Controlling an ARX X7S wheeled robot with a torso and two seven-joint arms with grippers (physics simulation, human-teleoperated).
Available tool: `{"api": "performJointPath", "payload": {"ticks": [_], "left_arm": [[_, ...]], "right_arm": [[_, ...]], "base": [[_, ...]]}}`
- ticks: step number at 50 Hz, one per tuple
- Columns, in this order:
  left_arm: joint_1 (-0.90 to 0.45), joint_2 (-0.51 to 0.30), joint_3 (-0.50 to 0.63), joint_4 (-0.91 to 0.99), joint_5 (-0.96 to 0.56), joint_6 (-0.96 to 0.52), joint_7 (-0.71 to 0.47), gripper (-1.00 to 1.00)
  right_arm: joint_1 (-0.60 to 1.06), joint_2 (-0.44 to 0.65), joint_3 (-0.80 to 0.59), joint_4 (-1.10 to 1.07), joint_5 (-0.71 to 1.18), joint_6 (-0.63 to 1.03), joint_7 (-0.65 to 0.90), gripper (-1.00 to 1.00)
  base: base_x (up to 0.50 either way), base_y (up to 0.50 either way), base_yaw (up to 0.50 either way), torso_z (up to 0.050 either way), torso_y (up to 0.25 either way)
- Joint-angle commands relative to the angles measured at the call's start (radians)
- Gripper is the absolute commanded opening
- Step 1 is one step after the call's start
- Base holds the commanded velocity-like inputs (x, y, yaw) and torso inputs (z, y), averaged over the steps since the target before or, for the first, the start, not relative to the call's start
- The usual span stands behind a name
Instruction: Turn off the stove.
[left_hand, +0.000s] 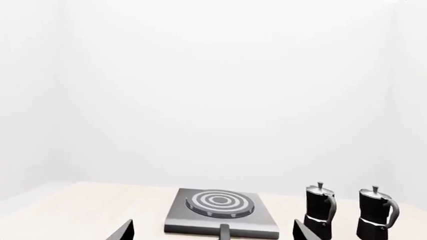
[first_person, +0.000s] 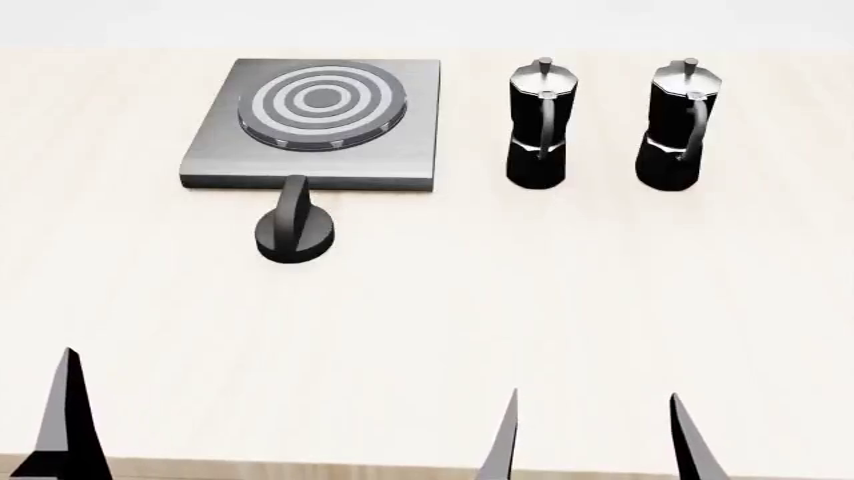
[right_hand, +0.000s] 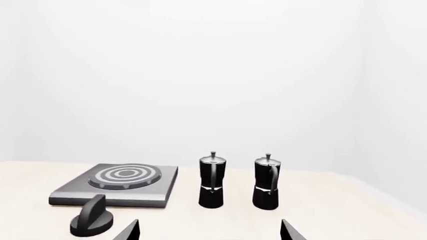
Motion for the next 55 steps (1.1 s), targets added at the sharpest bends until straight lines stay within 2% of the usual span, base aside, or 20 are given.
{"api": "performJointPath", "payload": {"ticks": [1, 35, 55], "left_arm": [[-0.002, -0.011, 0.006, -0.004, -0.002, 0.008, -0.015, 1.0], [0.001, -0.038, 0.037, -0.011, 0.001, 0.025, -0.042, 1.0], [-0.002, -0.05, 0.049, -0.015, -0.005, 0.03, -0.057, 1.0]], "right_arm": [[-0.001, 0.007, 0.001, 0.009, 0.018, -0.011, 0.004, 1.0], [0.0, 0.025, 0.0, 0.005, 0.034, -0.017, 0.038, 1.0], [0.003, 0.036, 0.0, 0.006, 0.05, -0.018, 0.049, 1.0]], "base": [[0.0, 0.0, 0.0, 0.0, 0.0], [0.02, 0.0, 0.0, 0.0, 0.0], [0.14, 0.0, 0.0, 0.0, 0.0]]}}
